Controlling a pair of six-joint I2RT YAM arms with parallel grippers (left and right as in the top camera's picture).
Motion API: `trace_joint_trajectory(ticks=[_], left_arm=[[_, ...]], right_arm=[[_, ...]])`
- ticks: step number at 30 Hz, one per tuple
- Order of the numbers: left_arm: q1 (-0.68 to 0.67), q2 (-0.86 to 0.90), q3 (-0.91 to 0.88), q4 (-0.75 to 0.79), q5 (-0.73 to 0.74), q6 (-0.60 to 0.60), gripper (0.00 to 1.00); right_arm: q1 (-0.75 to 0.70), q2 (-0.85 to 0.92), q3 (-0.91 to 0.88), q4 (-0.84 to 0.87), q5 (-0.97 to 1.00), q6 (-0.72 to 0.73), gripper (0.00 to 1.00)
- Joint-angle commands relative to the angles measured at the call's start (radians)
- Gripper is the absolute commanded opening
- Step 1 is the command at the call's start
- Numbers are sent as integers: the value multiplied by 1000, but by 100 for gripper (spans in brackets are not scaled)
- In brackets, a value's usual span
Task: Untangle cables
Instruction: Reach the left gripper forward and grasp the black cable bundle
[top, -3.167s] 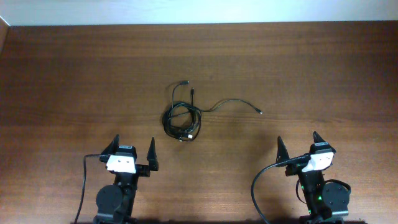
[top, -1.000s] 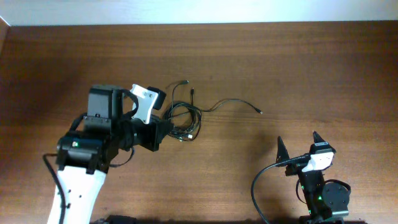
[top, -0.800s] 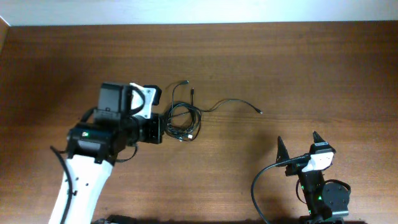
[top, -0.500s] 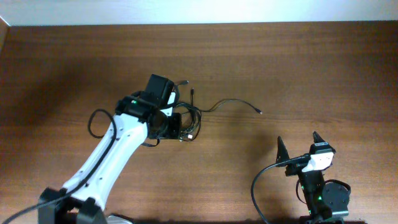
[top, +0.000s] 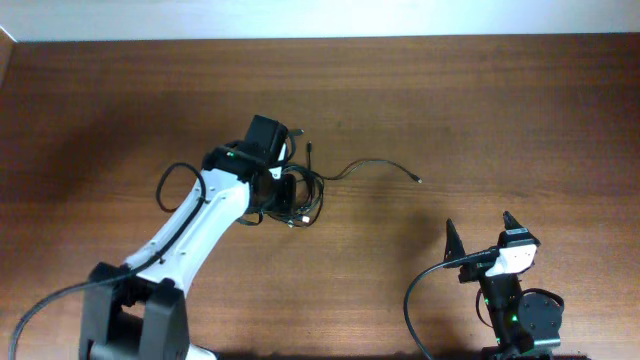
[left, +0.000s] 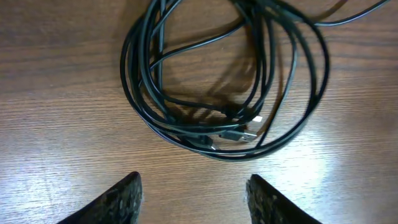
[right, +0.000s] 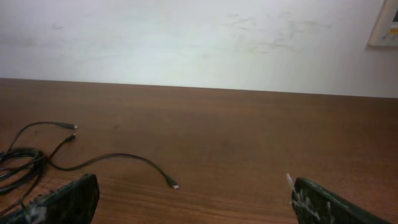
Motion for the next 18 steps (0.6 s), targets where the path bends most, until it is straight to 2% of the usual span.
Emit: trace_joint_trajectory(ticks=[1, 7, 13, 15, 18], left_arm=[[0, 33, 9, 2, -14, -3, 56], [-1, 38, 9, 48, -14, -38, 52], [-1, 38, -5, 60, -14, -88, 52], [-1, 38, -52, 124, -14, -119, 52], [-1, 38, -102, 190, -14, -119, 44]], right_arm=[[-6, -5, -5, -5, 5, 3, 98], [-6, -5, -5, -5, 5, 3, 99], [-6, -5, -5, -5, 5, 3, 99], [-6, -5, -5, -5, 5, 3, 99], [-6, -5, -5, -5, 5, 3, 99]])
